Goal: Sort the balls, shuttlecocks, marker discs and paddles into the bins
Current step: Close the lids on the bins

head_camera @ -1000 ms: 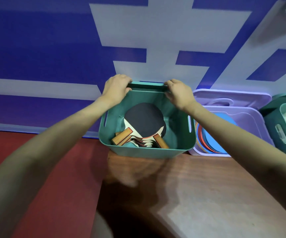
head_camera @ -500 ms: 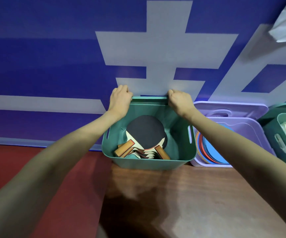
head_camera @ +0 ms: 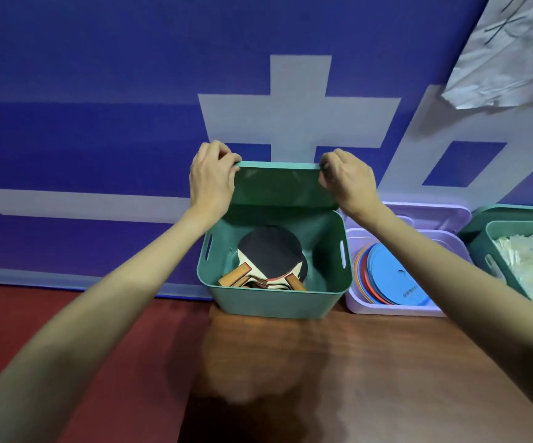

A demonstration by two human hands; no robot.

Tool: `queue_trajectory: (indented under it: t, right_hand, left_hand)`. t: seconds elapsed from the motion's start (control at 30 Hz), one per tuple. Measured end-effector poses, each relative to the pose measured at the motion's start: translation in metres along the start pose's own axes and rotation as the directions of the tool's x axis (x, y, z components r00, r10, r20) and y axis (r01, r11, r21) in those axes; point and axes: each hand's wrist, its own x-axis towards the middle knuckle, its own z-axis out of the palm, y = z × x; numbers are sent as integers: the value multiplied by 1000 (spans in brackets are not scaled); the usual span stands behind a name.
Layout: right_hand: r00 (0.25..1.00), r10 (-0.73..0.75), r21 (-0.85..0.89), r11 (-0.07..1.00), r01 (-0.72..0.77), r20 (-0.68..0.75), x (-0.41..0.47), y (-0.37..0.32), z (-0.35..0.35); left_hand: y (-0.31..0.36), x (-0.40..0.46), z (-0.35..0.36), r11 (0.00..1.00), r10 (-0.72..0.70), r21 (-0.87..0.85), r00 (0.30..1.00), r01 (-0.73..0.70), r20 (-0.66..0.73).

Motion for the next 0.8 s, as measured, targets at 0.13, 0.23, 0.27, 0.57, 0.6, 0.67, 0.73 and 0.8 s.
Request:
queue_trajectory:
  t: [0.13,0.23,0.27,0.57,0.6,0.67,0.73,0.8]
  right_hand:
    - [999,-29,21,999,28,44,-29,-5,-14]
    - [995,-90,24,996,89,49,-51,-9,-23]
    - [993,-114,22,993,113,36,-59,-10,-24]
    - [971,-205,118,974,191,119,-117,-15,-15]
    - [965,-219,153,968,197,144,-124,-15,-13]
    - [958,-195,218,965,148,213,-140,-17,-10]
    - [950,-147,263,962,72,275,-156,-22,-8]
    - [946,-126,279,959,40,298,-169,-27,-6]
  left_hand:
    - [6,-29,-13,999,43,21,997,-44,62]
    - [5,-51,-15,992,127,2,984,-128,129]
    - [4,-58,-15,986,167,-10,975,-168,143]
    - [-8,-131,-10,991,127,-66,957,-113,259]
    - [-9,-138,-10,991,132,-64,956,-119,262]
    - [-10,-152,-8,989,143,-75,954,-127,262]
    - [-10,-164,-5,988,138,-105,955,-114,263]
    - [-11,-174,0,987,112,-145,954,-73,278]
